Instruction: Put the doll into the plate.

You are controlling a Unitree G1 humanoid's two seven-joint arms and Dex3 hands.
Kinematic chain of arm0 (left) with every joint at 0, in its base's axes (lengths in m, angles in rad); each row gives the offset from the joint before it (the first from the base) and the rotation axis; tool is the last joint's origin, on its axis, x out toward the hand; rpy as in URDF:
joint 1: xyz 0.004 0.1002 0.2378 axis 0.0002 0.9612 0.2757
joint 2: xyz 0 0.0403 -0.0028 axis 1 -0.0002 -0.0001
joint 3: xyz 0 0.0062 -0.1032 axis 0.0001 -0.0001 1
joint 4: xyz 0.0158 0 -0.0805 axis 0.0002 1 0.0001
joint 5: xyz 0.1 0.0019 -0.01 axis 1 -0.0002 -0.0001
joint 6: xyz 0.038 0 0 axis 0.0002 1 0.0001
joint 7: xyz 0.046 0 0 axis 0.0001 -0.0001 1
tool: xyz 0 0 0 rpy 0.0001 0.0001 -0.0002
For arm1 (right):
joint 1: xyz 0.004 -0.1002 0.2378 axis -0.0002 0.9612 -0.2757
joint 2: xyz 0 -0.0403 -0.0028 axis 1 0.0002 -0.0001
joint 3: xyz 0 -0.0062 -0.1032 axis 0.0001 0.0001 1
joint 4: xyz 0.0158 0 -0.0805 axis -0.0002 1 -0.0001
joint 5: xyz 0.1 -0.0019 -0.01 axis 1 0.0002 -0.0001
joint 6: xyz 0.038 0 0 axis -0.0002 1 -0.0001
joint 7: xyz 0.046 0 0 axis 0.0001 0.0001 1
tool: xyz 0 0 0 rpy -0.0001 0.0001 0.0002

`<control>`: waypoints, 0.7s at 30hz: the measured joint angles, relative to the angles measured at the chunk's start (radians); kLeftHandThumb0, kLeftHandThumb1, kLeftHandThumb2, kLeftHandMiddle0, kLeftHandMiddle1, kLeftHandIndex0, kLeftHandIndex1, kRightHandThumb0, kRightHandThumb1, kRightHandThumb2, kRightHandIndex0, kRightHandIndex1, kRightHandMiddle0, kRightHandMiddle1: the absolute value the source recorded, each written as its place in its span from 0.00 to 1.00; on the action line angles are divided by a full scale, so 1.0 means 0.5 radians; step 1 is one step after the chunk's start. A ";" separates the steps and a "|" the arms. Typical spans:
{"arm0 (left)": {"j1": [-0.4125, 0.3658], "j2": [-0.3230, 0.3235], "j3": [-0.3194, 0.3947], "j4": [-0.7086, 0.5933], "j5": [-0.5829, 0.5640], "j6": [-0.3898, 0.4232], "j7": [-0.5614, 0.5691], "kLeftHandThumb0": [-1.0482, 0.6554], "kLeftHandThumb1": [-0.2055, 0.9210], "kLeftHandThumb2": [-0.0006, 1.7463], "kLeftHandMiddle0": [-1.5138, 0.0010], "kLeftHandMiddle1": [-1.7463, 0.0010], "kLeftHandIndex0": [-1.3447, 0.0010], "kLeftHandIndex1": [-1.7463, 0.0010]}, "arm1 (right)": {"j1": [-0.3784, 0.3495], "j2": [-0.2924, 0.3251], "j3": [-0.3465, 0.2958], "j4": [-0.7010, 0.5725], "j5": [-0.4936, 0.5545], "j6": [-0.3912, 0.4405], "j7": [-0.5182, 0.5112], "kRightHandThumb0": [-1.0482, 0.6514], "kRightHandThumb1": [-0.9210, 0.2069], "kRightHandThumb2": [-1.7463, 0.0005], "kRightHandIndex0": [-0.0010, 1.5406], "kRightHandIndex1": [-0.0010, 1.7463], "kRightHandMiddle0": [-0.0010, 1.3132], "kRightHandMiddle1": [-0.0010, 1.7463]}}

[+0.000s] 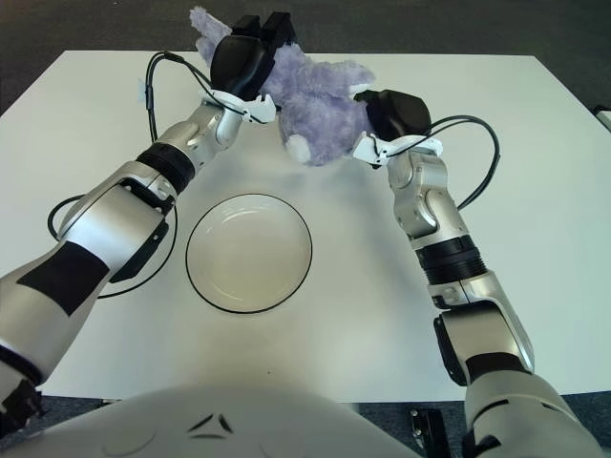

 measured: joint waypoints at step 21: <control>0.042 0.132 -0.004 -0.406 -0.010 0.179 -0.632 0.27 0.47 0.51 0.96 0.40 1.00 0.58 | 0.036 -0.035 0.066 -0.028 -0.272 -0.094 -0.076 0.91 0.60 0.21 0.43 0.99 0.78 1.00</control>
